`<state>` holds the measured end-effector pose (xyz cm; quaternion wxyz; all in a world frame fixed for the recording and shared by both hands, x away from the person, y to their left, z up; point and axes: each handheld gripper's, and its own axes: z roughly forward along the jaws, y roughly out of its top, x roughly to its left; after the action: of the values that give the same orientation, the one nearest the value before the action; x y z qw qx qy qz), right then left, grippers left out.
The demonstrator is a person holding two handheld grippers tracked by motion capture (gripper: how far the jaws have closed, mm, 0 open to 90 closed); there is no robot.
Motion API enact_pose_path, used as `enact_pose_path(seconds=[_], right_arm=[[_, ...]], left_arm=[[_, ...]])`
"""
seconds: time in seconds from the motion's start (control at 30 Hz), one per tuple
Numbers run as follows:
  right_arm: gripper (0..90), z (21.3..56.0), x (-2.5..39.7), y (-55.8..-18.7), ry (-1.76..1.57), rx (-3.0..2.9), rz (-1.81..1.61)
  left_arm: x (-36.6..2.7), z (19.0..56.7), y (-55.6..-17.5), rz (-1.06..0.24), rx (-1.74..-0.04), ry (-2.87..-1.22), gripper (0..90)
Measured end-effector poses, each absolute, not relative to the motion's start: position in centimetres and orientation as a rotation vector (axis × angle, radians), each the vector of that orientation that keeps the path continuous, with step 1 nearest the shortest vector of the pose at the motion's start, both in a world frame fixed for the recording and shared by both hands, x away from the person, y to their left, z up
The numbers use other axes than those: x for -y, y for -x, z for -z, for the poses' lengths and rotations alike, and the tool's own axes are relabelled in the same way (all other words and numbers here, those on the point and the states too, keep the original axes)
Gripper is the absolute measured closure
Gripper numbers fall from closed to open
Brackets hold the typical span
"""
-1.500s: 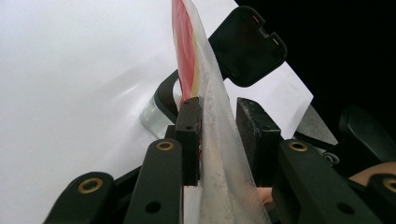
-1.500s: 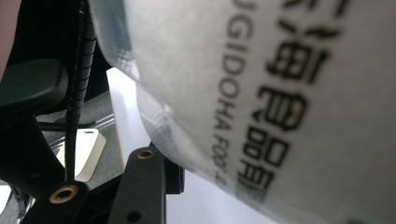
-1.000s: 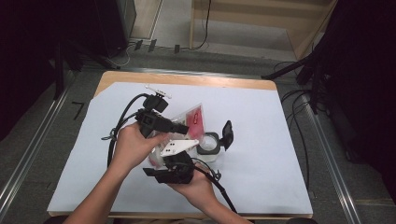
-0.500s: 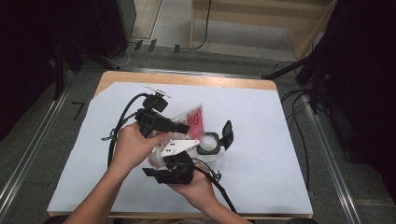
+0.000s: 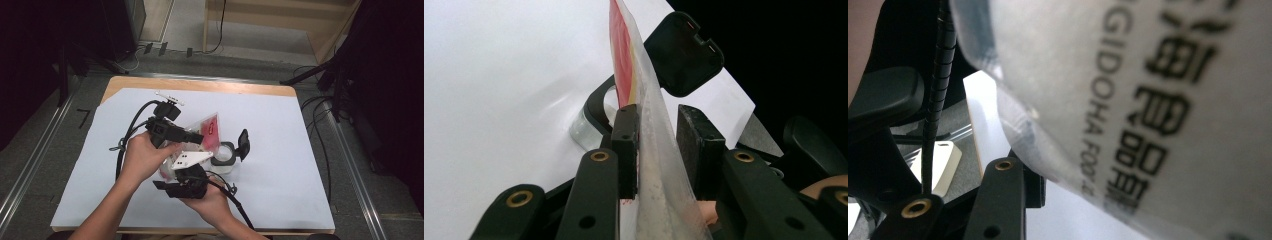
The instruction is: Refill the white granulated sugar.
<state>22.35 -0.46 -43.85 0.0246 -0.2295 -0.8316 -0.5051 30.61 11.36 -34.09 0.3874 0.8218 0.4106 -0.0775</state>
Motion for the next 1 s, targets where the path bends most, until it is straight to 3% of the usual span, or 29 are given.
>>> enact_pose_path(seconds=[1.0], right_arm=[[62.9, 43.99, 0.45, -22.29, 0.7, 2.576, 1.571]], left_arm=[[-11.21, 34.13, -30.47, 0.2, -1.044, -2.087, 71.1]])
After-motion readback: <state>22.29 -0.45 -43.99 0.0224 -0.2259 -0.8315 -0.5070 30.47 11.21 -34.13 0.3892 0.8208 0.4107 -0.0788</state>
